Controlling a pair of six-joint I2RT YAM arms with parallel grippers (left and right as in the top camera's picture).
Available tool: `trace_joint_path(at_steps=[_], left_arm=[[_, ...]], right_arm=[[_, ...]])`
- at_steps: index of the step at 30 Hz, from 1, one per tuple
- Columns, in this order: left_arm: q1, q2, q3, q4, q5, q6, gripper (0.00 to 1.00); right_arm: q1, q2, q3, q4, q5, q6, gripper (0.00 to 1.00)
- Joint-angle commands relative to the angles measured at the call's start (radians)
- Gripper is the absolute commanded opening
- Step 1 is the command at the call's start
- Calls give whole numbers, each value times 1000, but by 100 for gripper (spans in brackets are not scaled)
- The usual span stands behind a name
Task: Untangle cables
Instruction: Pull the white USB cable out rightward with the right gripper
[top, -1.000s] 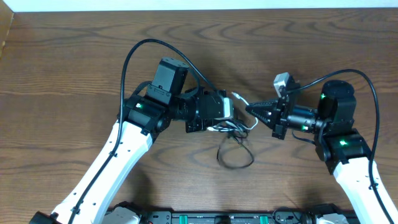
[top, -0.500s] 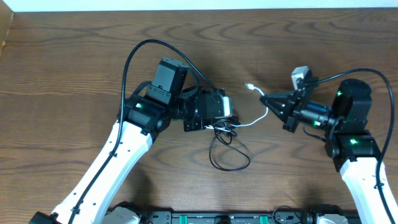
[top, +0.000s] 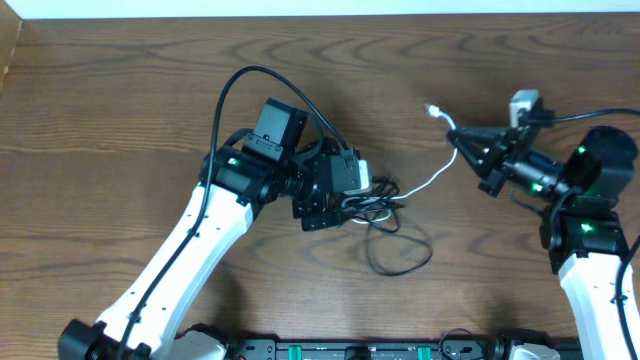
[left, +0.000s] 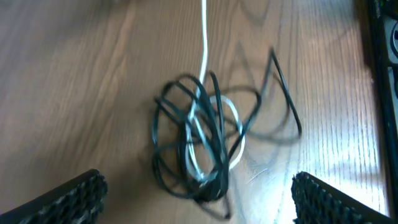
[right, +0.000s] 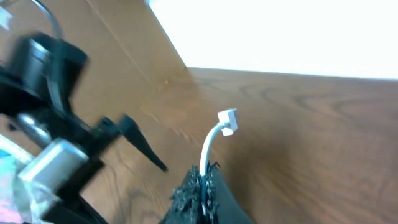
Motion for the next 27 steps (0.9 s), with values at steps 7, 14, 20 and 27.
trace_joint_path(at_steps=[7,14,20,27], left_arm=[[-2,65,9,-6,2,-20,95],[-2,65,9,-3,2,-20,95],[-2,65,9,12,64,-20,95],[-2,65,9,22,169,-20,95]], right_arm=[[-11,-1,19,414,-69,389,1],[-11,-1,19,657,-10,570,1],[-11,-1,19,765,54,646,1],[-11,8,19,511,41,502,1]])
